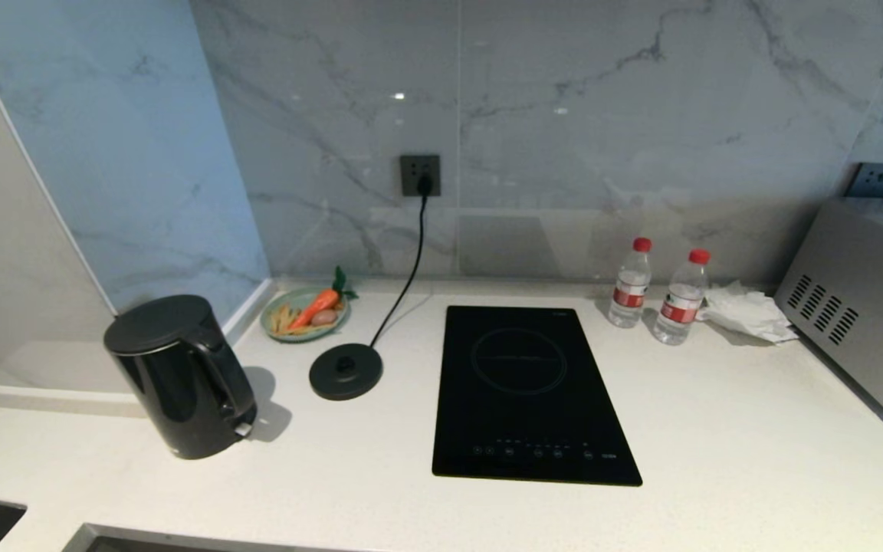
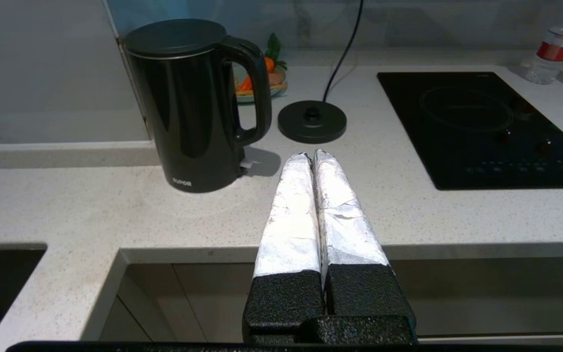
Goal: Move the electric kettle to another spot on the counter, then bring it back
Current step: Grab the kettle
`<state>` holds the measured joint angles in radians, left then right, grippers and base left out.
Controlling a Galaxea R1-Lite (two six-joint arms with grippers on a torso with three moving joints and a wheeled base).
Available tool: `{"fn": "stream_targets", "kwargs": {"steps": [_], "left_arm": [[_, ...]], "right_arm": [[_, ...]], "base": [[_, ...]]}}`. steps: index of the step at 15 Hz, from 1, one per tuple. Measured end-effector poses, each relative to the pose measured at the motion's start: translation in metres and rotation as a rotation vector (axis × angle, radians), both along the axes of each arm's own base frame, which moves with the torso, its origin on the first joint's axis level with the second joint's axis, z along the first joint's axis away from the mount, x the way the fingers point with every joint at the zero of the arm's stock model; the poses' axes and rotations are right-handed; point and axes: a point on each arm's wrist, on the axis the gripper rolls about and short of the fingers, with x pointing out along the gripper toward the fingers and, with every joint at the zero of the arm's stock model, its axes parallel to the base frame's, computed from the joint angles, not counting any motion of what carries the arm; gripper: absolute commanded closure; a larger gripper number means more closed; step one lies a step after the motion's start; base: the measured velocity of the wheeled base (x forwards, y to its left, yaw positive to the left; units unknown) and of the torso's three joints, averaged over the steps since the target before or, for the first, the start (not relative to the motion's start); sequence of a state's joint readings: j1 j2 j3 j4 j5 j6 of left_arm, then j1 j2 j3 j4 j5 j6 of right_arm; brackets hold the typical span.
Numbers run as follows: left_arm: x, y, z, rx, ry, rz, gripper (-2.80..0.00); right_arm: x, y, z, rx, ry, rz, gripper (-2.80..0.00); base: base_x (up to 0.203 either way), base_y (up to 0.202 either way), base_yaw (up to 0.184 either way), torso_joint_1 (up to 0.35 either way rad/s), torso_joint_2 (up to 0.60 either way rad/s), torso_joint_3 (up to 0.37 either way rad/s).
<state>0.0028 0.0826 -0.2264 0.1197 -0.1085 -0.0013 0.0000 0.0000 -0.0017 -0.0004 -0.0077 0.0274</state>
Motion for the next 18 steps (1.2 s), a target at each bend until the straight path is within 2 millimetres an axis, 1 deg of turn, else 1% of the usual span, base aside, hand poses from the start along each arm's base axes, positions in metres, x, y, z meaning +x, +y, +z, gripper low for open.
{"fn": "stream_targets", "kwargs": {"steps": [4,7,10,13,16,18], "left_arm": [[0.017,-0.001,0.019,0.0,0.005,-0.045,0.0],[0.038,-0.001,0.031,-0.003,0.021,-0.048,0.0],[0.061,-0.001,0.038,-0.019,0.052,-0.048,0.0],[0.083,-0.001,0.04,-0.028,0.074,-0.047,0.0],[0.1,-0.001,0.038,-0.06,0.09,-0.043,0.0],[0.108,0.0,0.035,-0.09,0.119,-0.036,0.0]], "right_arm": [[0.0,0.0,0.0,0.0,0.0,0.0,0.0],[0.0,0.0,0.0,0.0,0.0,0.0,0.0],[0.0,0.0,0.0,0.0,0.0,0.0,0.0],[0.0,0.0,0.0,0.0,0.0,0.0,0.0],[0.0,0.0,0.0,0.0,0.0,0.0,0.0],[0.0,0.0,0.0,0.0,0.0,0.0,0.0]], "base": [[0.0,0.0,0.0,0.0,0.0,0.0],[0.0,0.0,0.0,0.0,0.0,0.0],[0.0,0.0,0.0,0.0,0.0,0.0],[0.0,0.0,0.0,0.0,0.0,0.0],[0.0,0.0,0.0,0.0,0.0,0.0],[0.0,0.0,0.0,0.0,0.0,0.0]]}}
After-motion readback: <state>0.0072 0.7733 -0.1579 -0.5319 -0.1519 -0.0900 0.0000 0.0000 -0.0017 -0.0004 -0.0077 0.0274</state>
